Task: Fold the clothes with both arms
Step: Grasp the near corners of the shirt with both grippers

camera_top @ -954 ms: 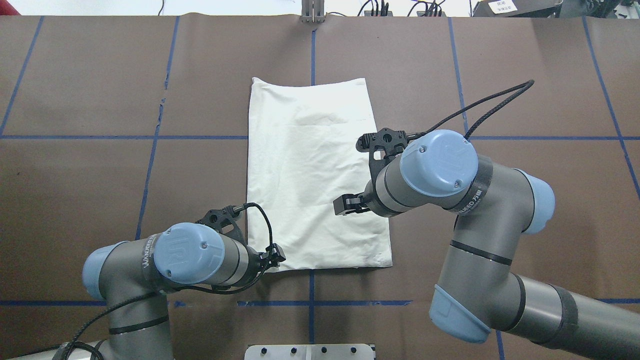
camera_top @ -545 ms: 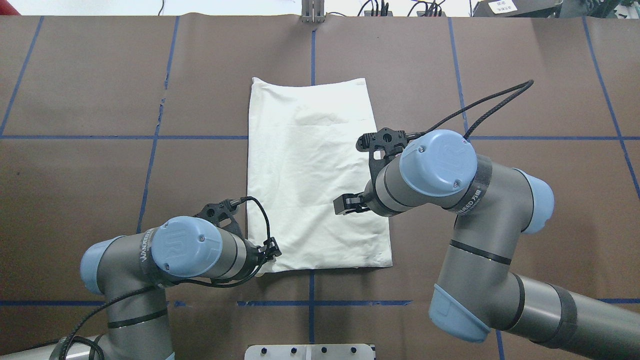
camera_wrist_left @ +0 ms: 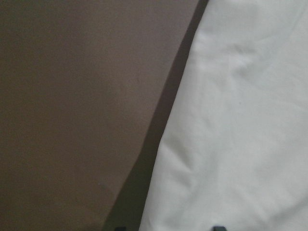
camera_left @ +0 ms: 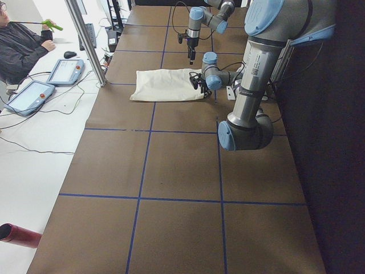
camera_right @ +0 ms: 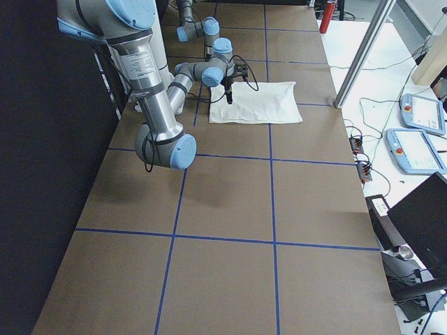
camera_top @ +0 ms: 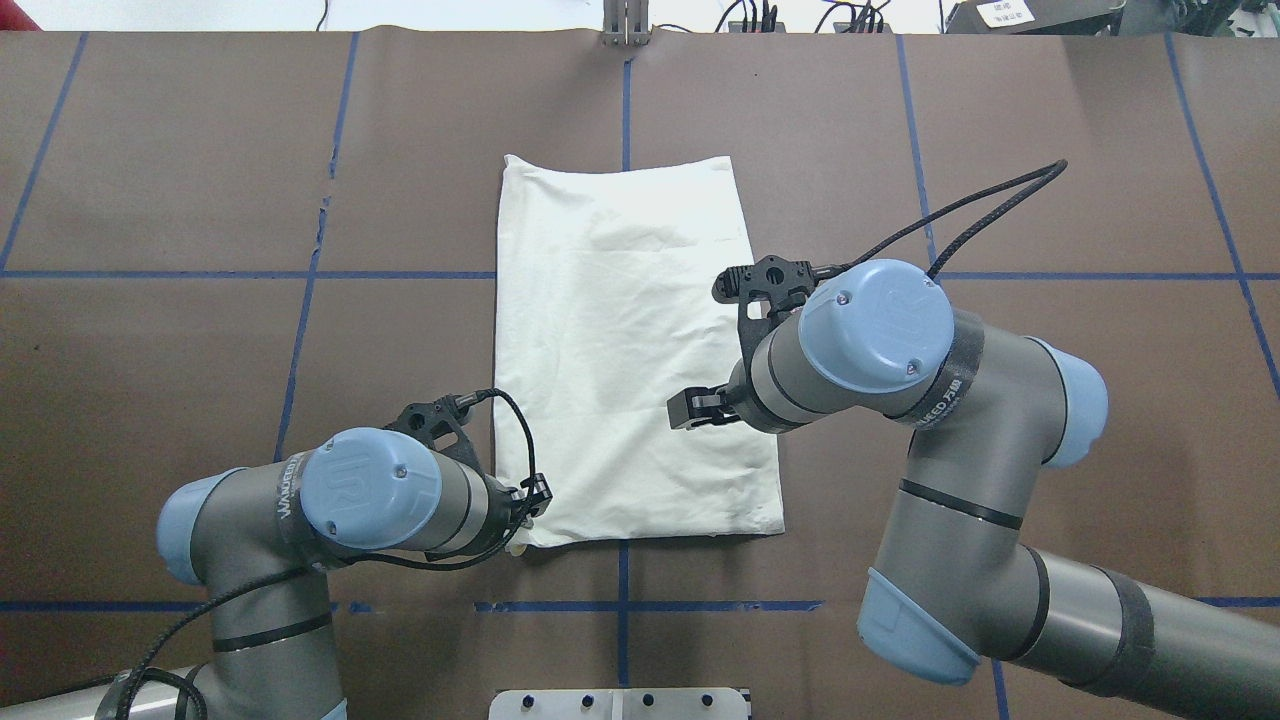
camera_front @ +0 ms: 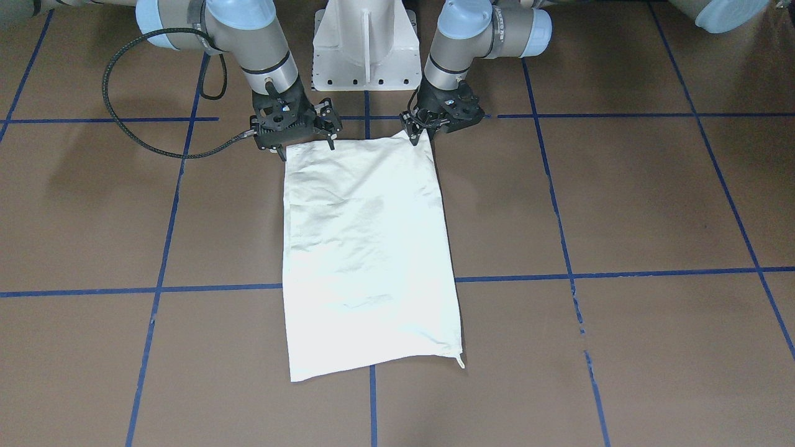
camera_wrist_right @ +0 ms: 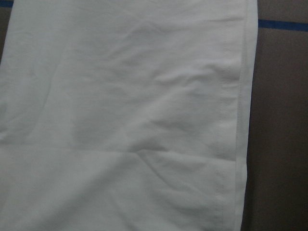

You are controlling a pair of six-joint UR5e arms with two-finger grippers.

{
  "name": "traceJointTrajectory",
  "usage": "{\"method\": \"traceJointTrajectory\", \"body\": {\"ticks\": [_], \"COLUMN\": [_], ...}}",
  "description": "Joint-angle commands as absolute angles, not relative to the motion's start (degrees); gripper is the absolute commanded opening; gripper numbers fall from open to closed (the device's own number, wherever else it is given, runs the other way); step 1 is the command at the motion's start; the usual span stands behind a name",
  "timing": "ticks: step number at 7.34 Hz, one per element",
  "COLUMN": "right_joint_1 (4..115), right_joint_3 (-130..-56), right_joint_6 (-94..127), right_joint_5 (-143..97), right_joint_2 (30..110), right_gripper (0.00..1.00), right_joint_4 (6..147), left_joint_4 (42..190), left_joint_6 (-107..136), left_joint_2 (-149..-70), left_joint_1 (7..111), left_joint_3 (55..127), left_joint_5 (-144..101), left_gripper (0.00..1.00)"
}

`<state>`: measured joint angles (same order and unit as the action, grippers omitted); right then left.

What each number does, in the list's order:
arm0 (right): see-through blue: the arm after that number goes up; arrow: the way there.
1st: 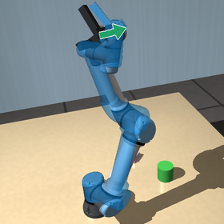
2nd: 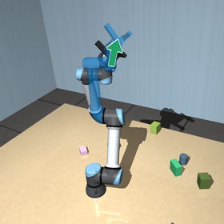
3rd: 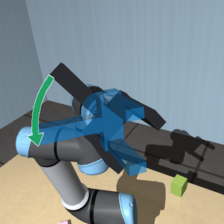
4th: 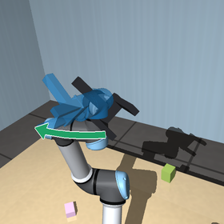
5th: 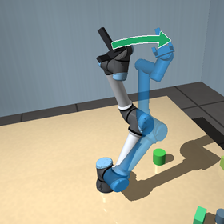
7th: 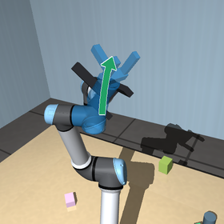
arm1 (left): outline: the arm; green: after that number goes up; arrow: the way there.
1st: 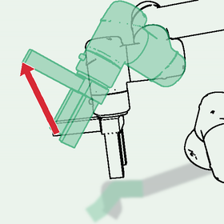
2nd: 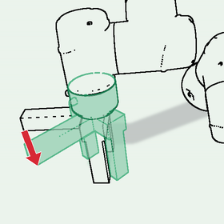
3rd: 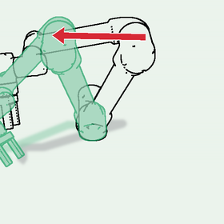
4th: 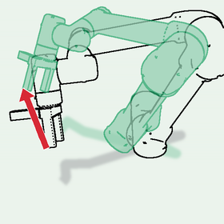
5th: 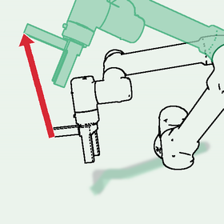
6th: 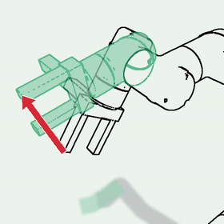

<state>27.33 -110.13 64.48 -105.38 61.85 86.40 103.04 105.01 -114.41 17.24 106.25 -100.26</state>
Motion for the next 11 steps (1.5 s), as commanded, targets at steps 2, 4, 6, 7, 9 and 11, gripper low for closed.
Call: {"method": "traceJointTrajectory", "body": {"ticks": [2, 4, 6, 7, 9, 11], "right_joint_1": [27.25, 25.16, 19.54, 17.6, 14.6, 14.59], "right_joint_3": [-110.21, -109.87, -109.69, -109.77, -107.42, -105.82], "right_joint_6": [66.26, 75.51, 94.85, 100.58, 106.58, 107.66], "right_joint_5": [-105.38, -105.29, -100.76, -97.59, -92.74, -92.81], "right_joint_2": [61.79, 62.14, 63.1, 64.58, 64.51, 64.77], "right_gripper": [1.0, 1.0, 1.0, 1.0, 1.0, 1.0], "right_joint_4": [86.31, 86.31, 85.09, 82.47, 81.83, 82.61], "left_joint_4": [103.01, 102.92, 103.01, 103.09, 103.18, 103.36], "left_joint_6": [103.55, 102.83, 102.48, 102.13, 102.13, 102.04], "left_joint_2": [-113.91, -114.08, -114.26, -114.26, -114.34, -114.35], "left_joint_1": [16.96, 16.79, 16.7, 16.79, 16.7, 16.7], "left_joint_3": [106.96, 108.19, 108.37, 108.37, 108.28, 108.11], "left_joint_5": [-100.37, -100.9, -100.9, -100.81, -100.81, -100.81], "left_gripper": [0.0, 0.0, 0.0, 0.0, 0.0, 0.0]}}
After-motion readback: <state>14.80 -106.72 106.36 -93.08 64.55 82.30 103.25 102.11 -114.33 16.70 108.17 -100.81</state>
